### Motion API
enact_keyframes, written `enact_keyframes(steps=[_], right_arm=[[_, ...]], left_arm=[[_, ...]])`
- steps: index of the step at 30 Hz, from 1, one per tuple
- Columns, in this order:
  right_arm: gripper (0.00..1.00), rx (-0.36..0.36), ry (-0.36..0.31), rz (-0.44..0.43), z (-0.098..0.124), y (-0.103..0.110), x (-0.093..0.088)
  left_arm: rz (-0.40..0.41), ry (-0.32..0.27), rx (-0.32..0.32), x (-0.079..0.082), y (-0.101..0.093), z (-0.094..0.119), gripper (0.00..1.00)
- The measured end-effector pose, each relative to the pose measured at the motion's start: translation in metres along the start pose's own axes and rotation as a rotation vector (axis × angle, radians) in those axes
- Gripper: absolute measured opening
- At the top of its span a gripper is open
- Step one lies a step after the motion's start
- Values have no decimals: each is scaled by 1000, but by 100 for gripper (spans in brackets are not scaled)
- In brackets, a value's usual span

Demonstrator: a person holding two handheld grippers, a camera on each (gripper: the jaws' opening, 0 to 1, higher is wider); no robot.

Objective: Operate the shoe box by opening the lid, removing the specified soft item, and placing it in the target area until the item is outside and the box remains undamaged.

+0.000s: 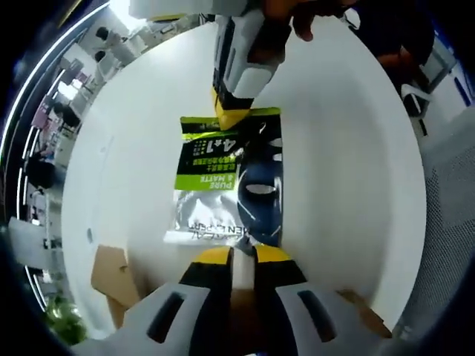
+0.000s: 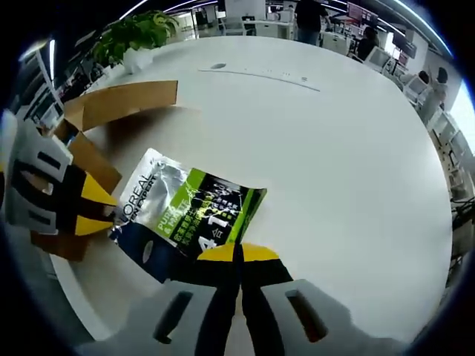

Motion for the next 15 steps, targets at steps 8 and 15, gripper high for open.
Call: enact_keyframes(steps=[8, 15], right_arm=[[0, -14, -5, -2, 0, 0, 0], [0, -19, -2, -7, 1, 0, -1]], left_arm=[[156, -82, -30, 17, 4, 15, 11], [239, -143, -25, 21, 13, 31, 11]])
Point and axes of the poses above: the point that each gripper's makers call its tool centre point, and the gripper's own axes: z roughly backward along the fingers, y roughly to its left, x roughly out of its top, the point moved 1 cm from there along z, roughly backward along the fingers, and after that the axes turned 6 degrees about x, right-handed, at the moved point
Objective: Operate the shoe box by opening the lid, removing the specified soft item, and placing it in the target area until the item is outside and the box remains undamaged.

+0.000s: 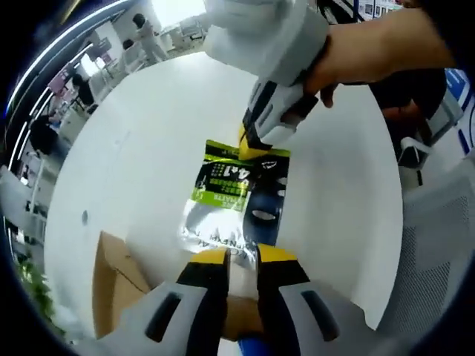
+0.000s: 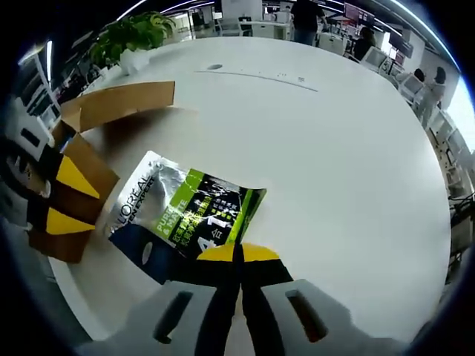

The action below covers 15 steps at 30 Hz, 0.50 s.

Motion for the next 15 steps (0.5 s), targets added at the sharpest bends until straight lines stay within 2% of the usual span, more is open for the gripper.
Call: enact_keyframes(steps=[4, 10, 15], right_arm=[[0, -7, 3, 1, 0, 0, -1], [0, -13, 4, 6, 0, -1, -1], [7, -23, -3, 21, 3, -1, -1]], left_arm=[[62, -37, -6, 4, 2, 8, 12], [106, -70, -9, 6, 6, 16, 12], [171, -103, -23, 8, 8, 25, 12]])
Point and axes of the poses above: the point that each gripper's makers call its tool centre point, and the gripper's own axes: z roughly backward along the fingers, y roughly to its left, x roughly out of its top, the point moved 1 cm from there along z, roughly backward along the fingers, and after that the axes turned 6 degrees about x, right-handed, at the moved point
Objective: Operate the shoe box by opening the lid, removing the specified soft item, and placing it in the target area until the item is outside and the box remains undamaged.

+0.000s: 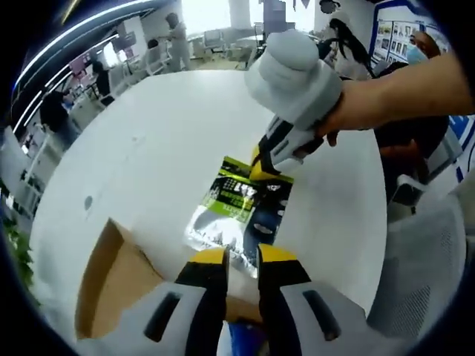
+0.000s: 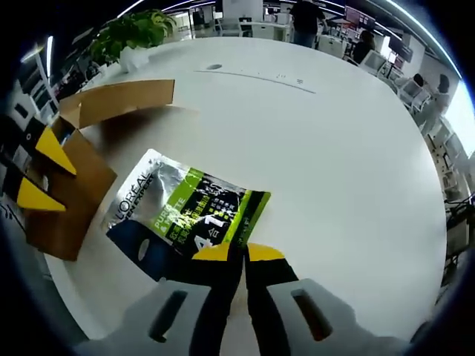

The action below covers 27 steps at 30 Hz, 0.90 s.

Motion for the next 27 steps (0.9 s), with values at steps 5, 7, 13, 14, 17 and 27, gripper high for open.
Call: enact_keyframes(steps=[5, 7, 13, 14, 17, 27], right_arm=[[13, -12, -6, 38, 4, 2, 1], [14, -16, -10, 43, 6, 1, 2], [16, -26, -27, 56, 15, 1, 6], [16, -24, -29, 57, 17, 2, 6], [18, -22, -35, 56, 21, 4, 7], [25, -3, -75, 81, 37, 20, 12]], left_arm=[[20, -15, 2, -1, 1, 9, 12], [24, -21, 5, -1, 2, 12, 13], [52, -43, 23, -5, 9, 27, 13], [55, -44, 26, -6, 10, 29, 13], [70, -47, 37, -12, 15, 35, 14], [150, -55, 70, -37, 27, 57, 14]])
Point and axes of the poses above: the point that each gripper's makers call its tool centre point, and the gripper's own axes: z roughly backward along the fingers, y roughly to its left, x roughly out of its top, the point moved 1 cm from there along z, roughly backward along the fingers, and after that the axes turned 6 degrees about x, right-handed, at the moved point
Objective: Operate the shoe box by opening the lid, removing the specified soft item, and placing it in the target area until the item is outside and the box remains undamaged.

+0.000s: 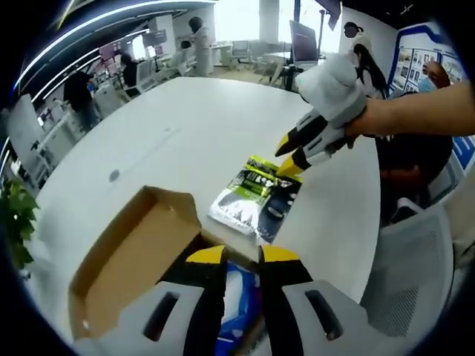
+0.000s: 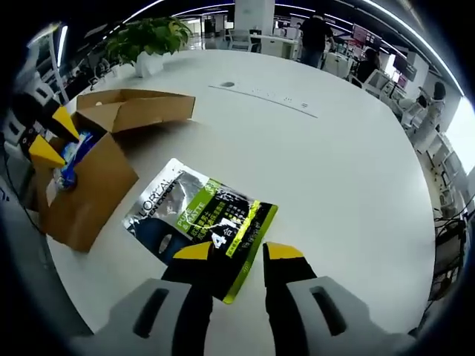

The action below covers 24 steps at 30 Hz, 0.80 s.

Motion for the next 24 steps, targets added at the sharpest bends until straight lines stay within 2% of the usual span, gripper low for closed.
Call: enact_keyframes(steps=[12, 18, 24], right_arm=[[33, 64, -74, 19, 22, 31, 19], [34, 93, -126, 39, 37, 51, 35], [35, 129, -150, 34, 44, 70, 46]], left_arm=[[87, -33, 42, -26, 21, 31, 19], [140, -47, 79, -41, 35, 47, 18], [170, -40, 105, -55, 47, 58, 19]])
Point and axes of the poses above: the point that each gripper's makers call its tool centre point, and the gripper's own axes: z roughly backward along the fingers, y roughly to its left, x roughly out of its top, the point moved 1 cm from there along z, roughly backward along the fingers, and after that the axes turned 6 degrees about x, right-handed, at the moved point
